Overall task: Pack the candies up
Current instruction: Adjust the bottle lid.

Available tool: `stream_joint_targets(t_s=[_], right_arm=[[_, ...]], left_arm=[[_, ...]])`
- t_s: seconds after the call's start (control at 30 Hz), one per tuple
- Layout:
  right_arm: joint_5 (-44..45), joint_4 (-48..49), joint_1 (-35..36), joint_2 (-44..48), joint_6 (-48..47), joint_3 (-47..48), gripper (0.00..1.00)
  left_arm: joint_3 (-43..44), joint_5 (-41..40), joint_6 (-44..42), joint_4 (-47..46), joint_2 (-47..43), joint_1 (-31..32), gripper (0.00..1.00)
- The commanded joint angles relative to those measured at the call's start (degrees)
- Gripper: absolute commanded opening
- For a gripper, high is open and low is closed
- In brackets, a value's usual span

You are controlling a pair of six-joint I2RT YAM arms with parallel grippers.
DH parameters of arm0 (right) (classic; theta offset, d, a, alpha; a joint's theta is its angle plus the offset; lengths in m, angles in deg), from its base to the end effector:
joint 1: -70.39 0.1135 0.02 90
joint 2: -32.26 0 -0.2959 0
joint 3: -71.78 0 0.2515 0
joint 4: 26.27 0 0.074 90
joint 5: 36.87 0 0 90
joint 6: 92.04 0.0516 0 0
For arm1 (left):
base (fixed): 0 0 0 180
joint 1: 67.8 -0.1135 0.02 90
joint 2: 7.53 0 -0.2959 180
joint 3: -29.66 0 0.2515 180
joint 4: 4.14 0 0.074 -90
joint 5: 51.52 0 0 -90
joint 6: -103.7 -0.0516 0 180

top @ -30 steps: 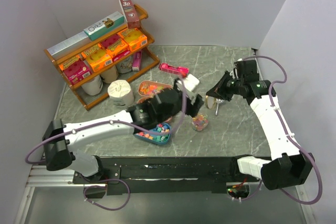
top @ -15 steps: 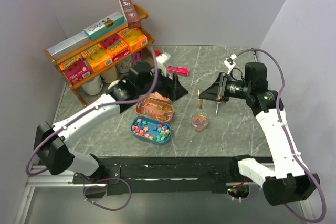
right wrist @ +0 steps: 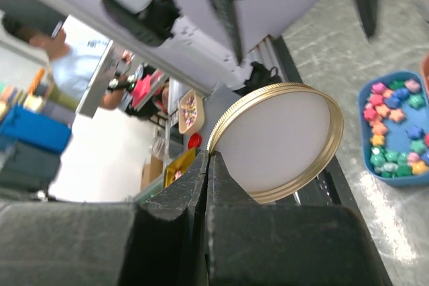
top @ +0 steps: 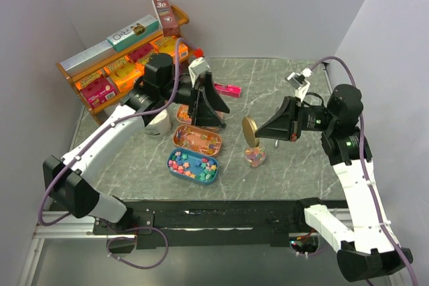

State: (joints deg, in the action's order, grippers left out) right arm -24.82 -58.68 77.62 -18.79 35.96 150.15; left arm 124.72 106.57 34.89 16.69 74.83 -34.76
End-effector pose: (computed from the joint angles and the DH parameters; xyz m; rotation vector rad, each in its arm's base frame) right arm 0.1344 0.0679 0.4515 -0.6807 1.7618 1.6678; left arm 0.2407 -0.2137 0.4489 1.1455 1.5596 -1.6640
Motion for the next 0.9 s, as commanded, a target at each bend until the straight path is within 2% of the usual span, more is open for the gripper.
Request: stream_joint_targets(t_s=[0.0, 0.07, 0.2, 0.33, 0.4, 0.57, 0.67, 0.77, 0.8, 0.87], right_arm=[[-4.6, 9.2, 0.1, 0.9, 5.2, 0.4, 0.00], [-4.8, 13.1, 0.2, 1.0, 8.1, -0.7, 0.00], [-5.0, 18.3, 0.9, 1.3, 12.8, -2.6, 0.00], [-4.7, 18.3, 1.3, 1.2, 13.2, -3.6, 0.00], [-4.4, 19.8, 1.5, 1.2, 13.9, -4.2, 0.00], [-3.6, 24.6, 1.5, 0.9, 17.1, -5.9, 0.00], [-3.1, 24.9, 1.6, 0.5, 17.9, -6.2, 0.00], [-2.6, 24.5, 1.6, 0.1, 17.5, -6.2, 0.00], [-2.5, 23.9, 1.5, -0.1, 17.2, -6.1, 0.00], [-1.9, 21.1, 1.5, -0.4, 14.4, -5.7, 0.00]], left_arm=[[3.5, 6.6, -3.5, 1.5, 2.3, 3.3, 0.91], [4.1, 4.7, -4.0, 1.4, 3.1, 4.9, 0.91], [3.1, 3.8, 2.9, -6.1, 4.5, 6.5, 0.91], [2.0, 3.4, 7.0, -12.6, 5.3, 7.5, 0.76], [1.4, 3.9, 10.0, -16.9, 5.6, 7.9, 0.74], [1.7, 4.1, 10.6, -17.7, 6.8, 9.3, 0.67], [1.8, 4.1, 9.9, -16.9, 6.9, 9.9, 0.59], [1.7, 3.2, 8.9, -15.7, 6.8, 10.0, 0.45], [1.5, 2.7, 8.7, -15.1, 6.6, 10.1, 0.35], [1.5, 1.5, 7.6, -13.6, 6.4, 10.0, 0.24]])
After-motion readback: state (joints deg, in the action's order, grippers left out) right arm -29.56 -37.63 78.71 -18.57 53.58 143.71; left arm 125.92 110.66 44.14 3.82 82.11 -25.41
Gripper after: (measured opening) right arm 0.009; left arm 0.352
